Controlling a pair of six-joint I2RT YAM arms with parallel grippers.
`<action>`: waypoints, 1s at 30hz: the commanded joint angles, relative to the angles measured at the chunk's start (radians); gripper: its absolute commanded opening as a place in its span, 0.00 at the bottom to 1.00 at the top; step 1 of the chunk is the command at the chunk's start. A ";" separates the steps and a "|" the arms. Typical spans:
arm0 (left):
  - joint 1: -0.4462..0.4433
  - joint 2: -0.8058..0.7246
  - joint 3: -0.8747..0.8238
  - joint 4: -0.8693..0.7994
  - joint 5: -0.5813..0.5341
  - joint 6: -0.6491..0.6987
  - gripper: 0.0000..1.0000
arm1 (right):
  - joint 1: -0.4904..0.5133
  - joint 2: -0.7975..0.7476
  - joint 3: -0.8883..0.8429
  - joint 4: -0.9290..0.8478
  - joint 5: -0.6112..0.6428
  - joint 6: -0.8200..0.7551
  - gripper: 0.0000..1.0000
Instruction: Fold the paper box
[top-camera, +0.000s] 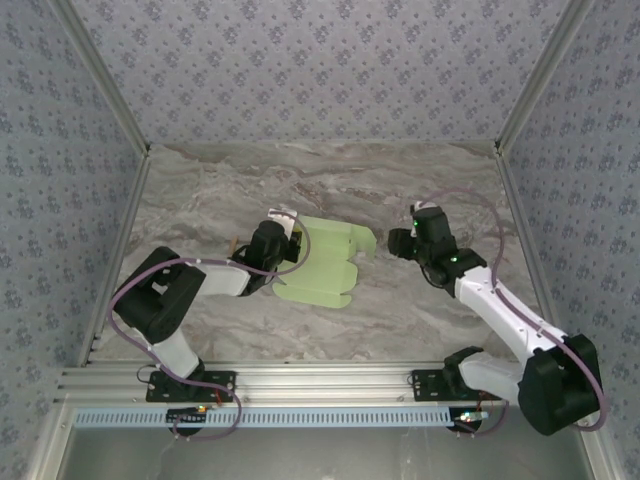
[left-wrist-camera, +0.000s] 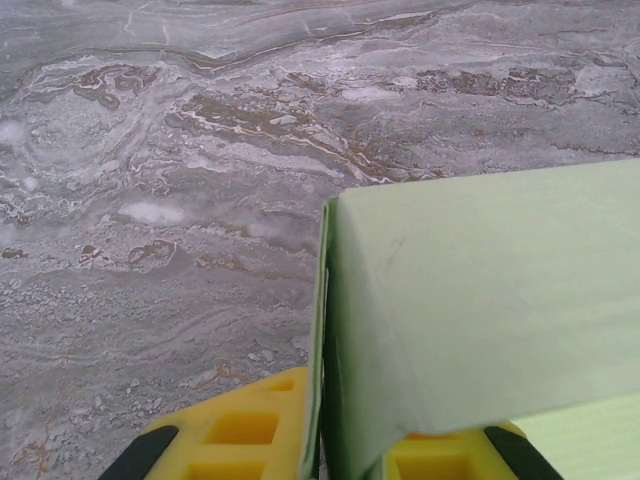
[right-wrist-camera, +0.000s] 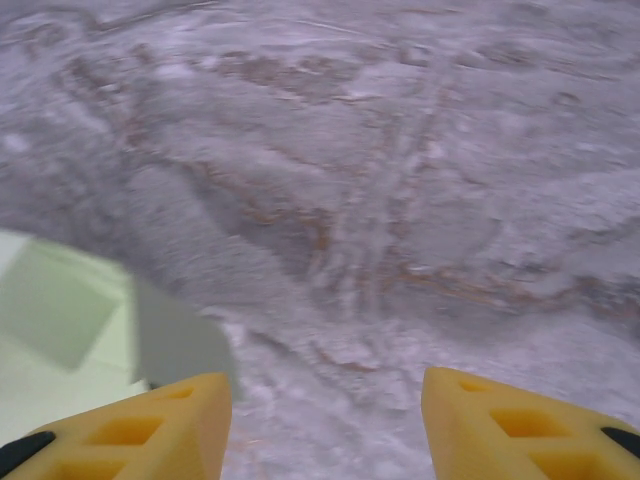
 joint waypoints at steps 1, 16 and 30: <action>-0.006 -0.044 0.001 0.016 0.011 0.007 0.15 | -0.070 0.054 -0.005 -0.009 -0.064 -0.013 0.55; -0.006 -0.045 0.002 0.011 0.012 0.008 0.15 | -0.035 0.310 -0.008 0.272 -0.368 -0.165 0.54; -0.006 -0.041 0.004 0.010 0.020 0.006 0.15 | 0.040 0.355 -0.003 0.321 -0.446 -0.283 0.50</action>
